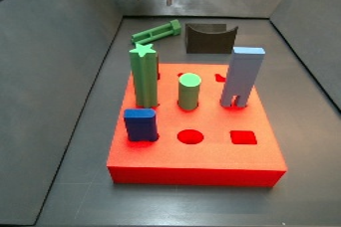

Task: Pick up the 3 prong object. Move up. Rotate the 3 prong object. Place the 3 prong object on the fixture. Regrasp the 3 prong object. Move to above the board. Insert the 3 prong object.
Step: Pick up the 3 prong object.

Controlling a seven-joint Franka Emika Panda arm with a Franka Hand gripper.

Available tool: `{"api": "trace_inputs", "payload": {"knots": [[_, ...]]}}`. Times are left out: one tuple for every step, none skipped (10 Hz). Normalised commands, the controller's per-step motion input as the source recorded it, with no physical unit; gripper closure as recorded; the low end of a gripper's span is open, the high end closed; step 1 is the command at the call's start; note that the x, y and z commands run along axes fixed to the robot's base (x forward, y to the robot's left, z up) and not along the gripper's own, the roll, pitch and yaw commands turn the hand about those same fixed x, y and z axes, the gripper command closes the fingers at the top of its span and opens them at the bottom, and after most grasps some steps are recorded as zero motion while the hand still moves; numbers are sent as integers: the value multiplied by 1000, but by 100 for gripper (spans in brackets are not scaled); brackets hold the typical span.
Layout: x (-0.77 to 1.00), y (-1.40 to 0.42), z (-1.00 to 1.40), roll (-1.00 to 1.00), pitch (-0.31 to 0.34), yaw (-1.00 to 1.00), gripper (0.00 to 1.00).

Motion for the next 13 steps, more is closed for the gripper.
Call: {"api": "trace_inputs", "payload": {"knots": [[0,-54,-254,-424,-183,-503,0],[269,-206,-500,-186,-223,-457,0],[483,-240,-926,0,-79,-423,0],[483,-169,-1000,0,-39,-520,0],[463,-163,-1000,0,-44,-540,0],[360,-200,-900,0,-123,-526,0],[140,-177,-723,-117,-161,-554,0],[-57,-23,-646,-231,-140,-526,0],[-249,0,-551,-287,-146,-454,0],[-314,0,-429,-351,-129,-346,0],[-191,0,-349,-374,-154,-271,0],[-183,0,-340,-377,-154,-260,0],[-131,0,-351,-369,-157,-217,0]]}}
